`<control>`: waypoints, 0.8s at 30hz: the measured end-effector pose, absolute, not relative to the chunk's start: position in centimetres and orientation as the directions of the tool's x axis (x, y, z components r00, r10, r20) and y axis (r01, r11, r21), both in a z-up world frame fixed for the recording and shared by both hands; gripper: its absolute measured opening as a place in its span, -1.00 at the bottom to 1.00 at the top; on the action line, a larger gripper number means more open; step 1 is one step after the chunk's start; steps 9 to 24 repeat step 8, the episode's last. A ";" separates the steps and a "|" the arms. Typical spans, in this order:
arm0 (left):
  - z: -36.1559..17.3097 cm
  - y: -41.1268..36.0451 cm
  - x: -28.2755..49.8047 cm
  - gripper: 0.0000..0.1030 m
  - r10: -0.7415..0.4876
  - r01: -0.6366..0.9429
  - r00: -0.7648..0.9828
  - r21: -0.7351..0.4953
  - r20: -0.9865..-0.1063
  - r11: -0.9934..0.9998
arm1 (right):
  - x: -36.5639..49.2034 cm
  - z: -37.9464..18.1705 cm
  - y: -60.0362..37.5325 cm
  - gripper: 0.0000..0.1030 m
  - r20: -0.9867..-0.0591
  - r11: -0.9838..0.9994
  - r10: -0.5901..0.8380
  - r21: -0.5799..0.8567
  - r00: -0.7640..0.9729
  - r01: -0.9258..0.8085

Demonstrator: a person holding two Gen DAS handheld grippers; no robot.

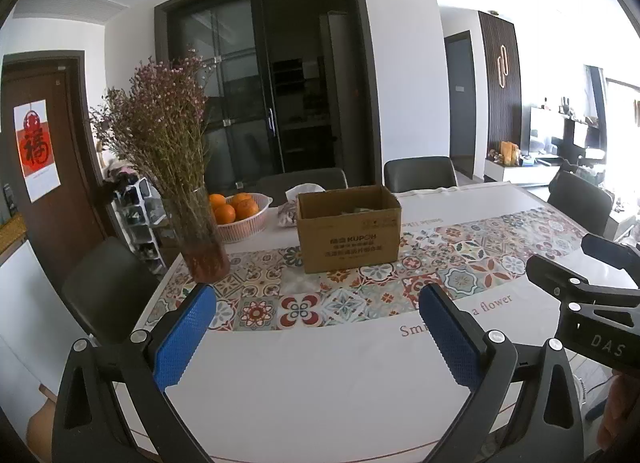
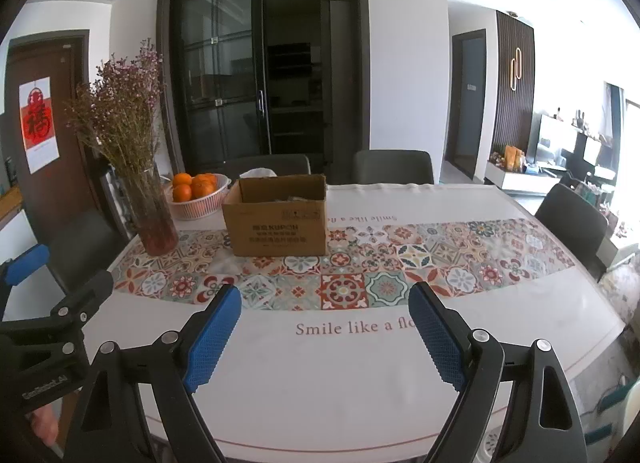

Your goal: Organize soft objects

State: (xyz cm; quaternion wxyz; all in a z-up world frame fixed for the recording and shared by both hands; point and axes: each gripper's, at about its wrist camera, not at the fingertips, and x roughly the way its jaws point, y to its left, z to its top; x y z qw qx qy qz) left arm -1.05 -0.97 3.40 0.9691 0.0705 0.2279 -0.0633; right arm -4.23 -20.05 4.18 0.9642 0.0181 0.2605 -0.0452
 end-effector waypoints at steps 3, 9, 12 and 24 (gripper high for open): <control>3.5 -1.0 -1.0 1.00 -0.092 0.157 0.889 0.109 -0.449 0.982 | -4.2 4.1 -20.1 0.69 -0.506 0.995 -0.075 0.012 0.859 0.095; 3.4 -1.0 -1.0 1.00 -0.094 0.157 0.887 0.105 -0.452 0.982 | -4.1 4.1 -20.1 0.69 -0.510 0.996 -0.070 0.014 0.858 0.090; 3.4 -1.0 -1.0 1.00 -0.094 0.157 0.887 0.105 -0.452 0.982 | -4.1 4.1 -20.1 0.69 -0.510 0.996 -0.070 0.014 0.858 0.090; 3.4 -1.0 -1.0 1.00 -0.094 0.157 0.887 0.105 -0.452 0.982 | -4.1 4.1 -20.1 0.69 -0.510 0.996 -0.070 0.014 0.858 0.090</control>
